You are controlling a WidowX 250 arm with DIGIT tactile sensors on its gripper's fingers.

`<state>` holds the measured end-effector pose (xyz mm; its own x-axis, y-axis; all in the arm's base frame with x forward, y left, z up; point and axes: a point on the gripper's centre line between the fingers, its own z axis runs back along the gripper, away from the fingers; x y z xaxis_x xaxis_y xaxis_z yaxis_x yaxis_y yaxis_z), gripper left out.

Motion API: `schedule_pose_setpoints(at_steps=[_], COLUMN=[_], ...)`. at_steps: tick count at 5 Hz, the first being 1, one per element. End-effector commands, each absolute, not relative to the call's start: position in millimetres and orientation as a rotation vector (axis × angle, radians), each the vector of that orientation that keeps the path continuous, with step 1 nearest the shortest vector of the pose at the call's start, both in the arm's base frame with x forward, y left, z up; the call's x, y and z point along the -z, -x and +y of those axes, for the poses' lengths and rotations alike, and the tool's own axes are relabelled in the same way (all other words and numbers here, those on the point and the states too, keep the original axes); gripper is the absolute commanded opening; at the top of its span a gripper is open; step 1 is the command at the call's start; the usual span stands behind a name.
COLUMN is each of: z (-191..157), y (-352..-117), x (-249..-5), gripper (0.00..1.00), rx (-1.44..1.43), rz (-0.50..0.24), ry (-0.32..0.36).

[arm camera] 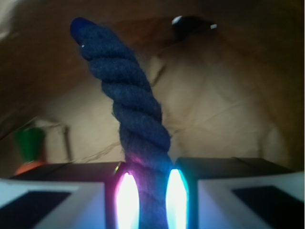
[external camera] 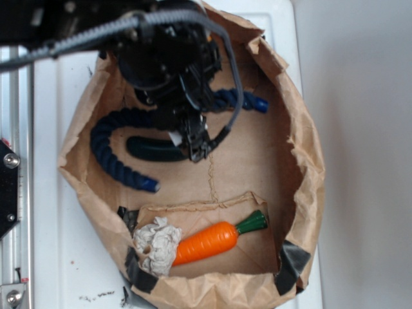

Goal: Grab the blue rope.

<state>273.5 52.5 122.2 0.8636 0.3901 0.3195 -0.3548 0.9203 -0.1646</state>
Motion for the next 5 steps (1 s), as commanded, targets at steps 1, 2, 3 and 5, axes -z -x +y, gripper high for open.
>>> schedule_pose_setpoints(at_steps=[1, 2, 3, 5], z=[35, 28, 24, 29], y=[-280, -284, -273, -262], x=[-181, -201, -226, -230], gripper=[0.00, 0.00, 0.00, 0.00], rx=[-0.302, -0.284, -0.243, -0.241], rz=[-0.422, -0.348, -0.282, -0.297], ry=[0.063, 0.036, 0.028, -0.026])
